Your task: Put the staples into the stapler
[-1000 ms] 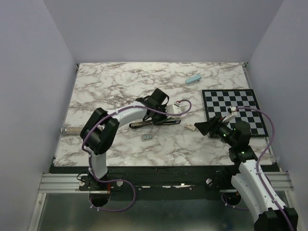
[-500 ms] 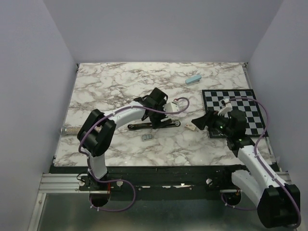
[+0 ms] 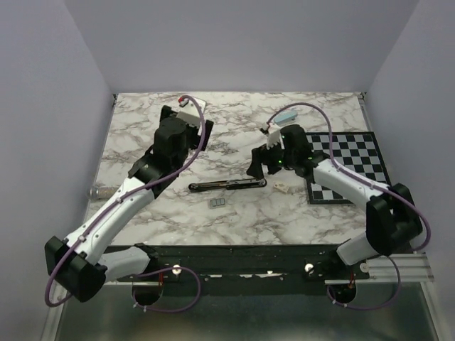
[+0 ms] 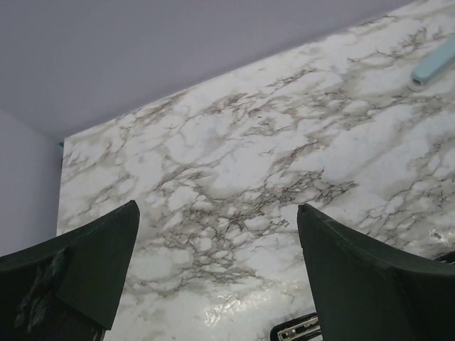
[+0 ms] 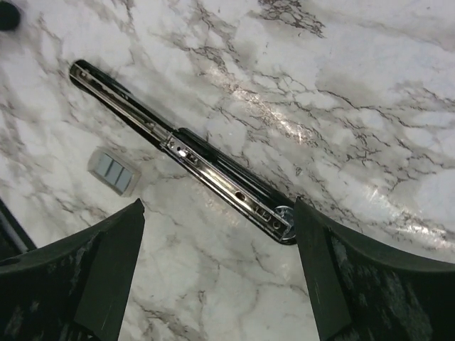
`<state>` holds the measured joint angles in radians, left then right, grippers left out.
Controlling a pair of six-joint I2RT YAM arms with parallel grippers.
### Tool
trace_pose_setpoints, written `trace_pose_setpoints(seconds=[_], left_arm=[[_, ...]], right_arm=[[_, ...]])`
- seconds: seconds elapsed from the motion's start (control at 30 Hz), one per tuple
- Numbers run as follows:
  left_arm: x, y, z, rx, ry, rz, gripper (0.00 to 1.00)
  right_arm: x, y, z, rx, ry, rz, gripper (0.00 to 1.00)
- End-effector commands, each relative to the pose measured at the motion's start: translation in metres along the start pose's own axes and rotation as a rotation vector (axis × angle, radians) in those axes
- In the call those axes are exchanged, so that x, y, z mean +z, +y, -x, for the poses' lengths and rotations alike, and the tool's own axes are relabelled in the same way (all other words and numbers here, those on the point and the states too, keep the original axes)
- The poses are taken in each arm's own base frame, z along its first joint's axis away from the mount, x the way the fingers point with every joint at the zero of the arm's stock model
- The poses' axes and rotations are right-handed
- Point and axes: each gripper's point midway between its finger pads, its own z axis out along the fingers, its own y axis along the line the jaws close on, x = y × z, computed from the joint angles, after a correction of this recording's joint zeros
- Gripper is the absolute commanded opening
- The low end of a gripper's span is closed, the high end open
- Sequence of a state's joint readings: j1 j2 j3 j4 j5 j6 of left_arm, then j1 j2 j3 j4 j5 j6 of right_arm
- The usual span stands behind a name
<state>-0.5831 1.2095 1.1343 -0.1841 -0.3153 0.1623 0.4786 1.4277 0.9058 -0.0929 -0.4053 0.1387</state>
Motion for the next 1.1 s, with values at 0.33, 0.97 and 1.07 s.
trace_pose_setpoints(seconds=[0.33, 0.97, 1.07], left_arm=[[-0.089, 0.102, 0.002, -0.303, -0.225, 0.506, 0.99], [-0.089, 0.111, -0.004, -0.274, -0.223, 0.544, 0.99], [-0.089, 0.111, -0.004, -0.276, -0.226, 0.542, 0.99]], right_arm=[[0.073, -0.015, -0.056, -0.431, 0.459, -0.141, 0.88], [0.065, -0.011, -0.081, -0.276, 0.486, -0.244, 0.21], [0.055, -0.014, -0.084, -0.135, 0.445, -0.345, 0.12]])
